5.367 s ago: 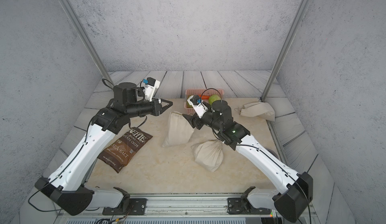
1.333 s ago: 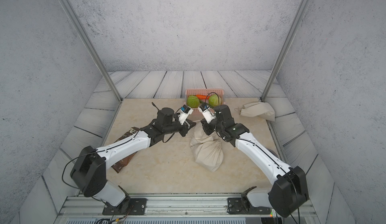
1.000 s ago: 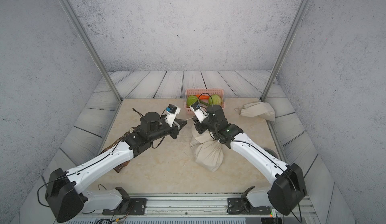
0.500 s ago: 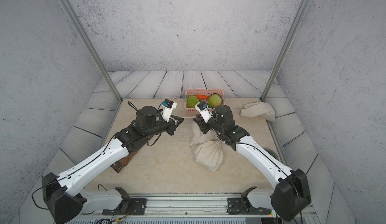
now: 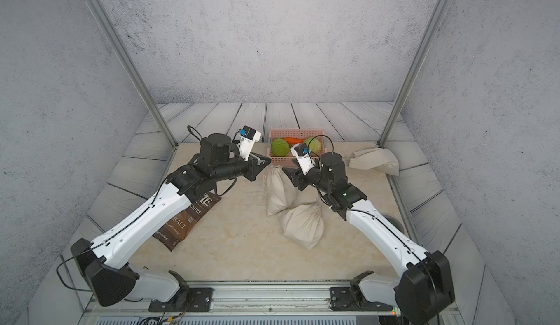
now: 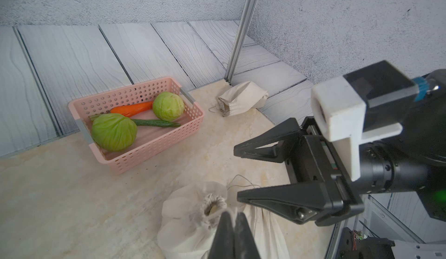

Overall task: Close the soil bag
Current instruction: Frap the soil bag at the center of the board.

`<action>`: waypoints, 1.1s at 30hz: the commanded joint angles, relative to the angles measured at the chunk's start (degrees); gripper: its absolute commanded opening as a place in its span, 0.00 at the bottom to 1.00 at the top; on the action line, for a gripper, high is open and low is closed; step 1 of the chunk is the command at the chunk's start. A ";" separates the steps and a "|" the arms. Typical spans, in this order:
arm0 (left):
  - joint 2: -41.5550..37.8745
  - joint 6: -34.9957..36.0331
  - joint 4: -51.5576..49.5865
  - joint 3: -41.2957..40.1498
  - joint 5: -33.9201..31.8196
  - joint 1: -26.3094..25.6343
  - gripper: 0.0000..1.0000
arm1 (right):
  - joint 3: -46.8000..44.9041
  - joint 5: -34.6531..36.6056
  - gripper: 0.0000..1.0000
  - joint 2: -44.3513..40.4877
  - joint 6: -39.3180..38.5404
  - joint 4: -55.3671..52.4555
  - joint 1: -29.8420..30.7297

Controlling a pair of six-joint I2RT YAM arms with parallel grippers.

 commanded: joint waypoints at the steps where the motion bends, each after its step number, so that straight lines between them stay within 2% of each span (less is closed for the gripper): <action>1: 0.04 0.22 -0.98 2.27 1.03 0.29 0.00 | 2.42 -1.79 0.58 0.59 0.29 1.42 1.82; 8: -0.22 0.59 -2.40 2.68 0.66 0.29 0.00 | 4.73 -0.28 0.59 1.97 0.68 2.02 5.58; 11: -0.53 0.44 -2.38 2.68 1.02 0.29 0.00 | 6.71 1.89 0.56 3.90 0.88 1.23 6.41; 17: -1.47 -0.14 -1.97 2.66 1.91 0.29 0.00 | 10.41 9.46 0.36 8.64 2.44 0.13 7.43; 21: -3.94 -1.20 -2.36 2.62 0.95 0.48 0.00 | 10.30 22.36 0.23 11.67 3.15 -3.35 7.29; 25: -7.71 -3.64 -3.58 2.62 0.52 4.03 0.00 | 8.35 34.73 0.16 14.73 0.87 -8.50 4.29; 29: -9.96 -4.09 -6.69 5.28 0.80 7.18 0.00 | 8.35 37.62 0.13 15.99 1.61 -13.82 -2.88; 33: -10.43 -3.08 -10.12 9.49 0.61 8.95 0.00 | 13.49 38.56 0.13 11.71 -1.80 -17.79 -4.28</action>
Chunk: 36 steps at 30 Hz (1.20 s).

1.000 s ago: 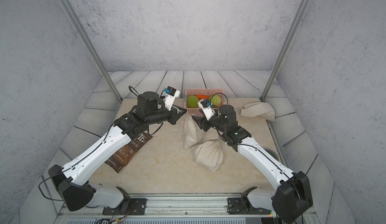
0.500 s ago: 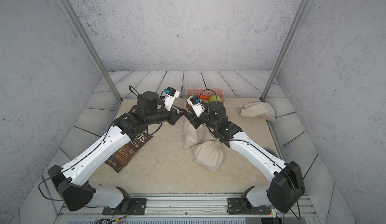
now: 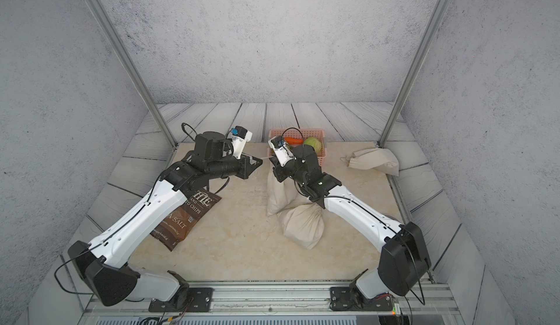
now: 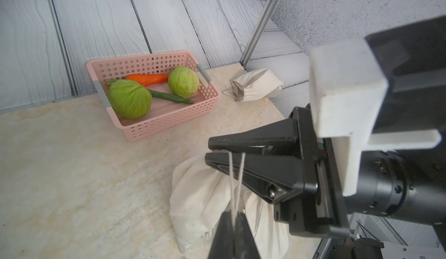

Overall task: Close the soil bag
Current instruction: Frap the soil bag at the center of the board.

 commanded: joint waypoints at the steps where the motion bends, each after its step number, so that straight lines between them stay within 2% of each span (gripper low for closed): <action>1: -10.07 0.58 -2.82 8.21 -1.29 4.13 0.00 | 1.73 22.84 0.13 -1.24 -0.94 -15.13 -11.38; 5: -11.33 0.60 -3.17 7.57 -2.12 5.20 0.00 | 1.11 24.69 0.13 -1.75 -2.93 -13.99 -11.84; 7: -11.83 0.35 -2.94 5.43 -2.63 5.40 0.00 | -1.13 24.11 0.13 -0.06 -1.57 -13.86 -13.11; 10: -11.90 -0.79 -1.51 1.68 -1.74 5.53 0.00 | -6.44 21.50 0.12 1.87 0.85 -11.01 -14.13; 15: -8.29 -2.53 1.47 -1.85 3.31 4.86 0.00 | -11.01 10.76 0.13 2.13 2.56 -7.88 -12.83; 22: -4.65 -3.10 3.03 0.83 5.15 1.63 0.00 | -11.75 -4.44 0.25 -6.36 3.35 -3.12 -10.80; 27: -1.66 -3.31 3.58 2.91 5.73 -0.39 0.00 | -8.92 -7.55 0.38 -9.51 2.96 -2.86 -6.92; 36: 1.36 -3.30 3.61 4.62 6.59 -2.11 0.00 | -7.44 -8.46 0.52 -8.85 4.34 3.67 -1.54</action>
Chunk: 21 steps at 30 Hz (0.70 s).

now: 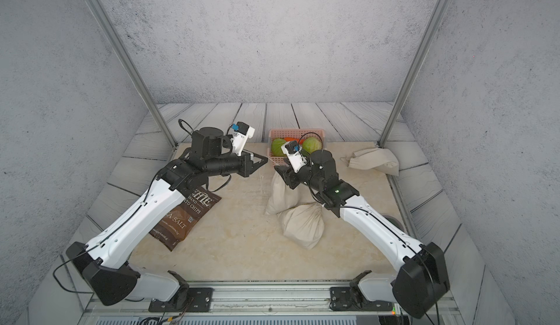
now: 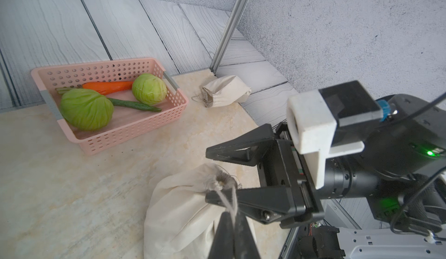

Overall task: Close the soil bag
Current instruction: Frap the soil bag at the center of the board.

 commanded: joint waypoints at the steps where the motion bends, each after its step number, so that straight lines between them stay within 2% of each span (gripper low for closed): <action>1: 0.28 -0.17 2.16 2.05 0.27 -0.24 0.00 | 1.72 1.94 0.52 0.41 1.27 2.53 1.68; 7: 0.19 -0.02 2.03 2.00 0.69 -0.33 0.00 | 5.10 2.56 0.54 2.03 1.15 2.98 3.93; 10: -0.09 0.03 2.04 2.00 0.69 -0.34 0.00 | 6.94 3.04 0.51 3.61 0.78 1.91 4.03; 13: -1.09 0.30 1.93 1.97 0.58 -0.36 0.00 | 7.50 5.27 0.38 5.37 -0.04 0.07 4.03; 15: -2.26 1.19 0.65 2.12 -1.12 -0.27 0.00 | 7.35 10.55 0.24 6.34 -0.34 -2.85 4.03; 17: -3.98 1.83 -1.09 2.31 -3.78 0.51 0.00 | 7.21 16.28 0.15 7.14 -1.65 -7.89 3.14; 19: -6.36 1.42 -2.17 2.22 -3.57 3.38 0.00 | 5.99 21.05 0.11 8.24 -2.50 -12.20 0.16; 21: -8.13 0.97 -2.45 2.14 -2.86 6.01 0.00 | 4.59 22.73 0.11 9.59 -2.61 -15.02 -3.27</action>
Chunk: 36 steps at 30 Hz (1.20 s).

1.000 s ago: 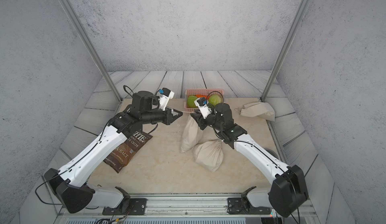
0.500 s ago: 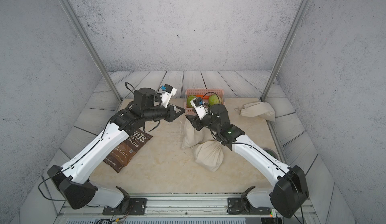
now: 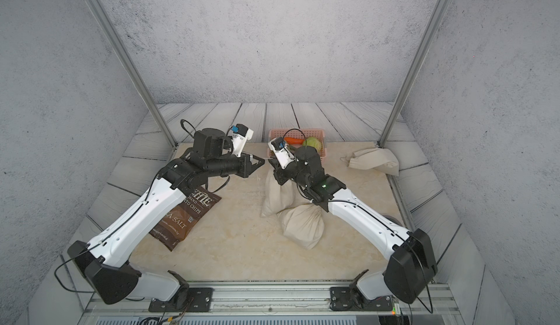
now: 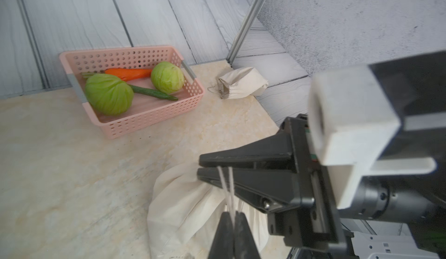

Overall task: Close the soil bag
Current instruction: Frap the soil bag at the center of the board, then place the soil bag at the center of the board.

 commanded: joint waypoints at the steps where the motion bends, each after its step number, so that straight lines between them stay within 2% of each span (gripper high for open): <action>1: -9.13 0.34 1.35 2.05 0.30 5.15 0.00 | -3.25 15.40 0.10 3.94 -0.92 -14.07 -8.76; 4: -11.11 -0.02 0.75 3.14 1.50 8.66 0.00 | -3.79 19.34 0.10 6.02 -2.24 -17.57 -12.09; 8: -11.48 0.90 -2.94 8.22 3.48 11.94 0.00 | 1.27 24.15 0.11 7.02 -4.75 -23.93 -13.32; 12: -11.19 1.96 -6.21 13.57 4.08 12.70 0.00 | 2.74 27.19 0.15 6.29 -5.48 -24.31 -13.32; 16: -12.34 1.50 -5.52 11.83 3.96 13.03 0.00 | 1.69 28.50 0.16 8.97 -5.27 -24.87 -13.33; 20: -13.65 0.17 -3.06 6.20 4.02 14.29 0.00 | -0.64 23.74 0.16 8.87 -3.76 -24.09 -13.37; 24: -14.69 -0.59 -2.27 3.15 3.67 16.07 0.00 | -0.15 14.02 0.13 6.58 -2.72 -24.87 -12.98; 26: -15.75 -0.74 -2.26 1.56 3.25 17.49 0.00 | 0.58 8.48 0.10 5.66 -1.95 -25.31 -12.10; 29: -18.32 -0.76 -2.87 -1.46 1.25 19.11 0.00 | 1.17 5.31 0.10 4.32 -1.86 -26.47 -9.18; 31: -19.62 -0.96 -3.38 -4.66 -0.25 19.78 0.00 | 1.34 1.32 0.13 3.27 -1.73 -27.40 -8.44; 36: -21.72 -4.16 -0.15 -19.39 -1.00 19.93 0.00 | 0.09 -2.19 0.40 -1.13 -1.70 -25.65 -8.63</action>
